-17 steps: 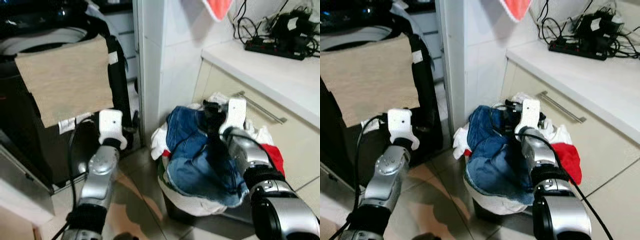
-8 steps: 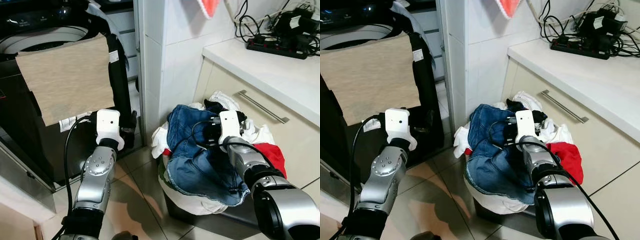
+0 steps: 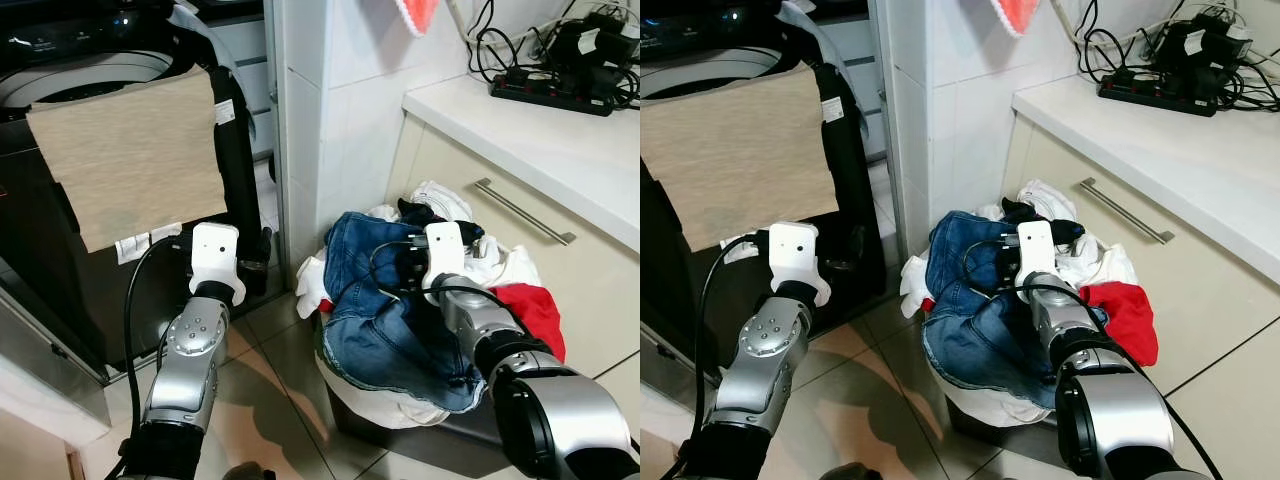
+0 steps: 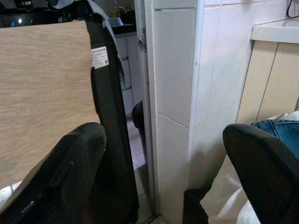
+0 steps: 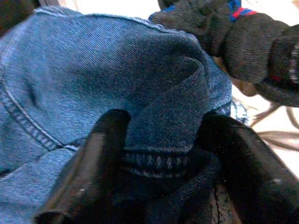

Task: Clothes washing

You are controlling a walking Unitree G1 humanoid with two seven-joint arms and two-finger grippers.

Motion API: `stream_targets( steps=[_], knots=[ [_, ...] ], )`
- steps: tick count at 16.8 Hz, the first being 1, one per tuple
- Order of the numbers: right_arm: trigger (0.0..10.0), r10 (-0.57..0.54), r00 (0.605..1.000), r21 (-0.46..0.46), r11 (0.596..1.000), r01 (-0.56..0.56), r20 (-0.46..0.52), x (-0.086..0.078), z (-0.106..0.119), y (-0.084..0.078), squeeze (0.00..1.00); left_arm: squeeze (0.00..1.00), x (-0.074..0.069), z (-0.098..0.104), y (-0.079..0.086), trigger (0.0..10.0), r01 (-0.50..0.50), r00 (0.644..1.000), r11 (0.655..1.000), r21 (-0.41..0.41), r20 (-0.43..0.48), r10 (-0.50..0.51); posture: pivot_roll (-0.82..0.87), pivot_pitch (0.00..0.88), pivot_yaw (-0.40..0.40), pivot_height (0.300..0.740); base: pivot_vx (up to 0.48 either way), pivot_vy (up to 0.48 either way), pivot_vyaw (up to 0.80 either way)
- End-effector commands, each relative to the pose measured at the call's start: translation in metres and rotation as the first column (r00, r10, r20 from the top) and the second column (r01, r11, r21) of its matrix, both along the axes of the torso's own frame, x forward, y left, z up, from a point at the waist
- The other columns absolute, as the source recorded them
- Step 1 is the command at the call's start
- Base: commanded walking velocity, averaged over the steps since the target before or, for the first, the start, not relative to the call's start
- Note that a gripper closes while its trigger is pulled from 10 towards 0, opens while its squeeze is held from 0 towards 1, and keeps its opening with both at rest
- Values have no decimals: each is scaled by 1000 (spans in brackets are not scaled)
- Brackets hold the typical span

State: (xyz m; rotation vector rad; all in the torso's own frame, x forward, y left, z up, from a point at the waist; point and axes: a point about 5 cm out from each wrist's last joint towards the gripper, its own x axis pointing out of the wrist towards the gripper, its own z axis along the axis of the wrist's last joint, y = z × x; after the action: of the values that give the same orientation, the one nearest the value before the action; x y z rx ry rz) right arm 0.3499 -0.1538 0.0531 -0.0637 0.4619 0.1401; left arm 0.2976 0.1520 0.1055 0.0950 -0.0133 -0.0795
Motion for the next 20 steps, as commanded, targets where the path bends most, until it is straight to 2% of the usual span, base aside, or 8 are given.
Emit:
stream_targets(
  steps=[1,5,9,11,13,14,16,20],
  knots=[
    [0,39,999,24,999,-39,7,2,2,9,0,0,2,2,-3,10000,10,1000,1000,13,4,-10,60,0,-11,740,0,0,0],
    [0,63,997,31,997,-64,53,3,6,11,0,0,4,2,-8,10000,24,1000,1000,7,1,-24,42,0,-8,740,0,0,0],
    [0,102,978,62,991,-115,183,12,28,17,0,0,7,2,-11,10000,36,999,999,6,2,-36,29,0,-6,740,0,0,0],
    [0,157,941,109,974,-197,299,19,55,26,0,0,9,2,-13,10000,46,999,999,6,4,-46,19,0,-4,740,0,0,0],
    [0,175,926,139,963,-232,335,22,70,29,0,0,11,3,-13,10000,48,999,999,6,5,-48,13,0,-3,740,0,0,0],
    [0,187,895,173,945,-276,405,27,96,31,0,0,12,3,-15,10000,54,998,999,4,9,-54,7,0,-2,740,0,0,0],
    [0,177,864,143,951,-273,471,29,115,30,0,0,13,4,-17,10000,57,998,998,1,13,-57,3,0,-3,740,0,0,0],
    [0,172,877,120,961,-250,449,20,98,31,0,0,14,4,-17,10000,32,999,999,-26,20,-31,9,0,-16,740,0,0,738]
  ],
)
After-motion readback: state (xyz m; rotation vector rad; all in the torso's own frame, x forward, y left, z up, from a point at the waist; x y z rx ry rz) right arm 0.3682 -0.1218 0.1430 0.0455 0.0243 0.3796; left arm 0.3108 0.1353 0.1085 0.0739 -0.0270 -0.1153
